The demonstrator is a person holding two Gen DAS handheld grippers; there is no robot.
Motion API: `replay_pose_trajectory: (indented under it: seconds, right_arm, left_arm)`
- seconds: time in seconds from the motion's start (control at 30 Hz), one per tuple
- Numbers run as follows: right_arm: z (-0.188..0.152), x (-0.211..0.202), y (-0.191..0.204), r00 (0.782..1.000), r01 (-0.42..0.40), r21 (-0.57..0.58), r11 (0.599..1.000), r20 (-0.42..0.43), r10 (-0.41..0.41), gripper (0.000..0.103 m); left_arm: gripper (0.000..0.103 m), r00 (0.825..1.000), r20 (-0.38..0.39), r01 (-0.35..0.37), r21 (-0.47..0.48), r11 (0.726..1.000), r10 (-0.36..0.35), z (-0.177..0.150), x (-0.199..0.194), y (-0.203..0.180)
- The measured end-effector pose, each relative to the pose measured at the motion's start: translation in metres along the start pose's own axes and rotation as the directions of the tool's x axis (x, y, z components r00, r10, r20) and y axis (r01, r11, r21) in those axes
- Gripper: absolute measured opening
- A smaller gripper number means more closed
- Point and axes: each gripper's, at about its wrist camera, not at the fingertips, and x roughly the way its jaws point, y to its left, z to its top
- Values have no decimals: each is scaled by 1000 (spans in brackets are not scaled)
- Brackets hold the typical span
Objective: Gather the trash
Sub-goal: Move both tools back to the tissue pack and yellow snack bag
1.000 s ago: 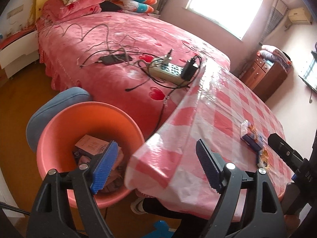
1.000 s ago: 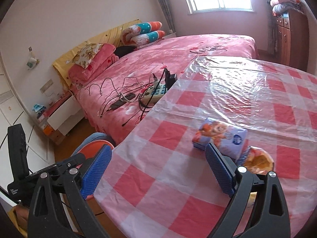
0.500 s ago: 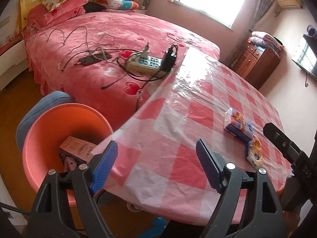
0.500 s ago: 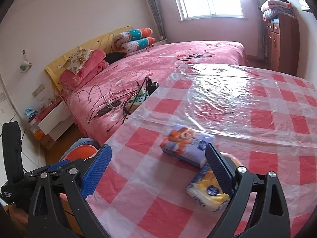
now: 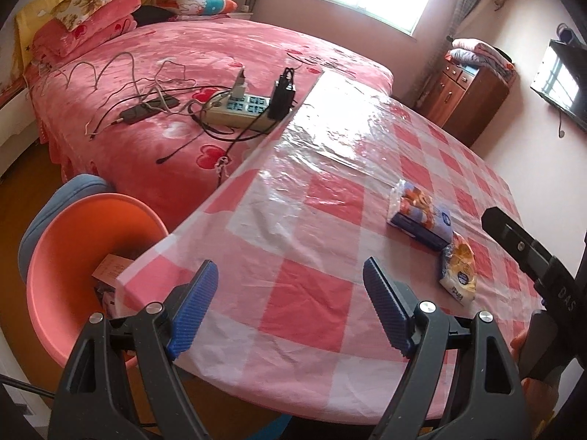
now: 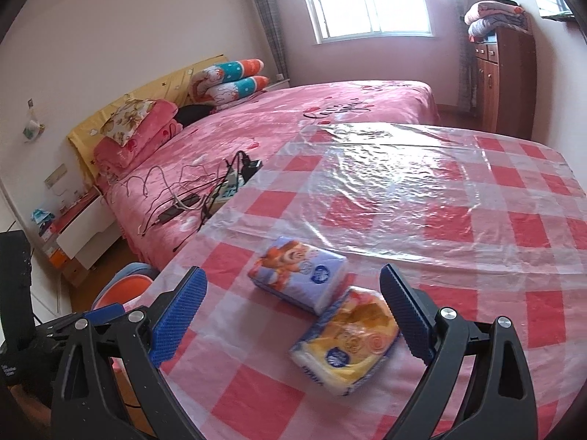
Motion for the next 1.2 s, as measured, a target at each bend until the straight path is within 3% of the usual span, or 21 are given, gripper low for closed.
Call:
replay_pose_trajectory:
  seconds: [0.67, 1.2]
  right_arm:
    - [-3, -2, -53, 994, 106, 40, 994, -12, -106, 94]
    - [2, -15, -115, 986, 166, 167, 972, -23, -164, 94]
  left_arm:
    - [82, 998, -57, 40, 92, 995, -34, -11, 19, -53]
    - [82, 989, -117, 113, 195, 974, -91, -26, 33, -109]
